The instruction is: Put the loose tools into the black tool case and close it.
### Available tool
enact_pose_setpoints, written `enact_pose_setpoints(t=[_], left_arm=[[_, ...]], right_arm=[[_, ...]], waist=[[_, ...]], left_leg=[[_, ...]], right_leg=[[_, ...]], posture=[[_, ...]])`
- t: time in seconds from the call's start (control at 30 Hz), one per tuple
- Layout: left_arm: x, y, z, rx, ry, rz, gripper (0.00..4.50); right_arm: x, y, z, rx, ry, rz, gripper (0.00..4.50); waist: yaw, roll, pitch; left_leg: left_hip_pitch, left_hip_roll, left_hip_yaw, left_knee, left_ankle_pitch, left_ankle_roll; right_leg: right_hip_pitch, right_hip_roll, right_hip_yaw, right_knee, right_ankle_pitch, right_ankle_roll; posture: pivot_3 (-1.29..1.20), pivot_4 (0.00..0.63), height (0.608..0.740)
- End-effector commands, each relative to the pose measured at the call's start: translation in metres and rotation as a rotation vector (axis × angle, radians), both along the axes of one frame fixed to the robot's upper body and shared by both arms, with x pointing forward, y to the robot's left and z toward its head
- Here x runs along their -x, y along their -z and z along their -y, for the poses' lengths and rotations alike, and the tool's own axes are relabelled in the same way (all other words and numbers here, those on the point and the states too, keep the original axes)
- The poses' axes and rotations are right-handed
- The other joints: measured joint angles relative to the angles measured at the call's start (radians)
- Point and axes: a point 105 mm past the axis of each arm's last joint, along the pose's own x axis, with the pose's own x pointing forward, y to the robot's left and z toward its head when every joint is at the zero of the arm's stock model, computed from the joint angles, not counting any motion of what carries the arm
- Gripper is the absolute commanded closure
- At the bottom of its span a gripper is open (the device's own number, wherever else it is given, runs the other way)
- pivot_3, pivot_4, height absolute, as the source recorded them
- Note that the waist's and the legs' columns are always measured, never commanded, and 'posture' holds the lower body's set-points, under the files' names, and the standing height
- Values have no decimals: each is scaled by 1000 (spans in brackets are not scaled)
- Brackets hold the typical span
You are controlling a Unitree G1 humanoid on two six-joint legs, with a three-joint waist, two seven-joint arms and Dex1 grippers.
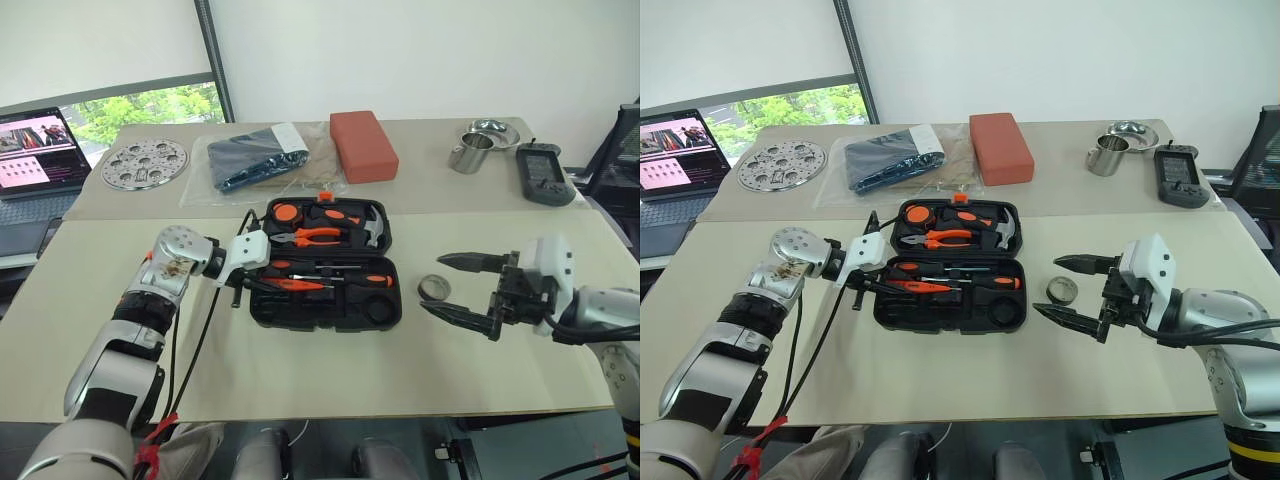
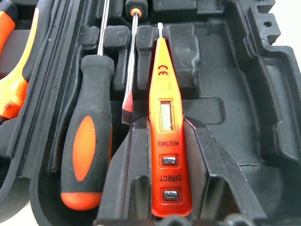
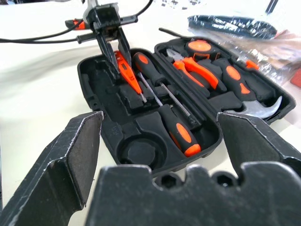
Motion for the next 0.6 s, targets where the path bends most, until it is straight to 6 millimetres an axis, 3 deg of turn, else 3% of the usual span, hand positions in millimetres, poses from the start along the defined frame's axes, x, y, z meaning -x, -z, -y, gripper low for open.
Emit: enact_pose_setpoints(t=[0.03, 0.37, 0.43, 0.6], left_arm=[[-3, 3, -6, -41, -20, 6, 4001], [-6, 6, -4, -30, -37, -18, 4001], [-8, 5, -3, -21, -46, -12, 3001], [-16, -3, -1, 7, -73, 54, 1288]], right_arm=[[5, -12, 11, -27, 11, 62, 0], [9, -11, 14, -42, 13, 66, 0], [9, -11, 13, -42, 11, 67, 0], [9, -12, 11, -43, 7, 67, 0]], waist=[[0, 0, 0], [-1, 3, -2], [-1, 3, -2], [0, 4, -2]], left_leg=[[0, 0, 0, 0, 0, 0], [2, 0, -1, 1, 0, 0], [2, 0, -1, 1, 0, 0], [1, 0, -1, 1, 0, 0]], right_leg=[[0, 0, 0, 0, 0, 0], [1, 1, 1, 2, 0, 0], [1, 1, 1, 3, 0, 0], [1, 1, 1, 3, 0, 0]], posture=[[0, 150, 740], [0, 150, 740], [0, 150, 740], [0, 150, 740]])
